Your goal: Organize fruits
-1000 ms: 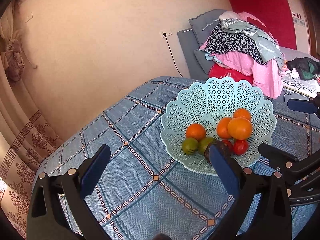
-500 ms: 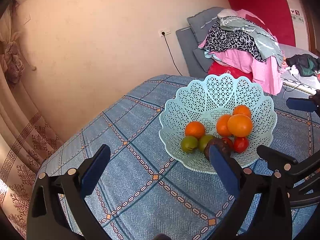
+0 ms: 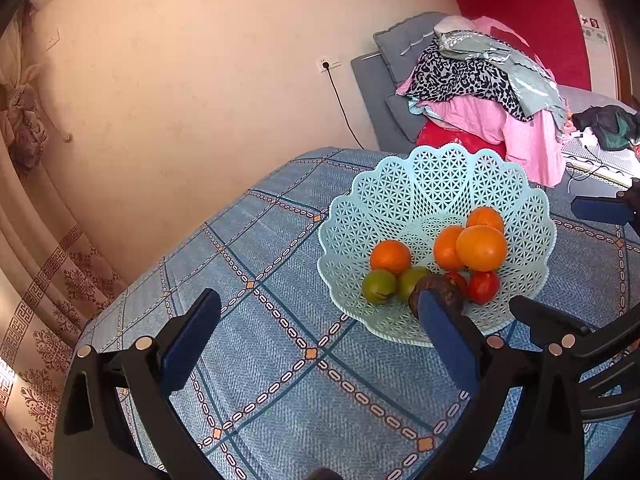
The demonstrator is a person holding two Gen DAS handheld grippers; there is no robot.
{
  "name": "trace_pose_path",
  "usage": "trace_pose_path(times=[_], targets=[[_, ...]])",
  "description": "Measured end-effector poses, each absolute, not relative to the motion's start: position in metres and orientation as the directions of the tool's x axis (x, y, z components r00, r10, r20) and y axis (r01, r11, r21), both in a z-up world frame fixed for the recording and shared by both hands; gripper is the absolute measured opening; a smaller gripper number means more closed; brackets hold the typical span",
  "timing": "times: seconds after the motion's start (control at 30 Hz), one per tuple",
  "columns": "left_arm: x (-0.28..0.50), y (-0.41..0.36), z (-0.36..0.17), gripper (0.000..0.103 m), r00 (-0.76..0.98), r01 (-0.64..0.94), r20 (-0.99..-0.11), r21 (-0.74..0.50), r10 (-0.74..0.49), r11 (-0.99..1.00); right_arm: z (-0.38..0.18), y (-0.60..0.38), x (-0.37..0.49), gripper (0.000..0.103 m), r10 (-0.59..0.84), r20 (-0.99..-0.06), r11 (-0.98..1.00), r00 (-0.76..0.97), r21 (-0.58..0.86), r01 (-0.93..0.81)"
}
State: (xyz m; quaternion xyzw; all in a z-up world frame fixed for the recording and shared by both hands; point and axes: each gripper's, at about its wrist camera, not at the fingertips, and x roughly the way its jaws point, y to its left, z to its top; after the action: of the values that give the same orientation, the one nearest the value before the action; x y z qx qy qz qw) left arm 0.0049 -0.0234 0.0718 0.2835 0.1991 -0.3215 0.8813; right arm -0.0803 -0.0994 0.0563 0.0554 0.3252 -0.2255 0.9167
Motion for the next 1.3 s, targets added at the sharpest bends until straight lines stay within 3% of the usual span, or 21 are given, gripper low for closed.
trace_pose_path(times=[1.3], targets=[[0.0077,-0.0211,0.0701,0.100,0.712,0.680,-0.539,0.371,-0.450,0.632,0.0545,-0.0930,-0.0752,0.098,-0.440,-0.611,0.868,0.658,-0.102,0.486]])
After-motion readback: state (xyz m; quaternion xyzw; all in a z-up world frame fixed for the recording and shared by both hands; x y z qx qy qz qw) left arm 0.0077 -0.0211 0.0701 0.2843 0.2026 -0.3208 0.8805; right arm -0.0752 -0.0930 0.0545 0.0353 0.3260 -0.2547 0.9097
